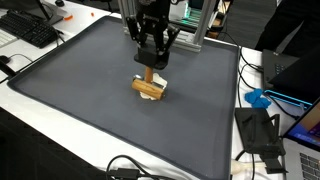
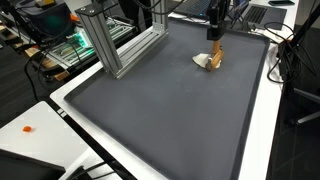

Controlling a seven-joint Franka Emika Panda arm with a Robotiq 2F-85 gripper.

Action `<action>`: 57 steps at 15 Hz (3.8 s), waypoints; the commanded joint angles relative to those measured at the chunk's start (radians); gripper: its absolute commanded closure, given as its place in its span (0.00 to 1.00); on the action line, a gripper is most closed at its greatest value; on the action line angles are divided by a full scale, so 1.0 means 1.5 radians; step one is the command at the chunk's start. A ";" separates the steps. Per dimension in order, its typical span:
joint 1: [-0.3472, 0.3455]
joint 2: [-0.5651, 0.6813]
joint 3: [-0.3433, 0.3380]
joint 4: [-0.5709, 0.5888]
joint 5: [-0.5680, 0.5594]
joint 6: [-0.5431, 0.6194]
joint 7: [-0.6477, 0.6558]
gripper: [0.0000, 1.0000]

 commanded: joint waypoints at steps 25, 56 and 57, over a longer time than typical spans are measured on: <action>-0.012 -0.007 0.020 -0.003 0.043 -0.148 -0.123 0.78; -0.035 0.015 0.058 -0.021 0.091 0.064 -0.291 0.78; -0.036 0.010 0.058 -0.021 0.092 0.060 -0.292 0.78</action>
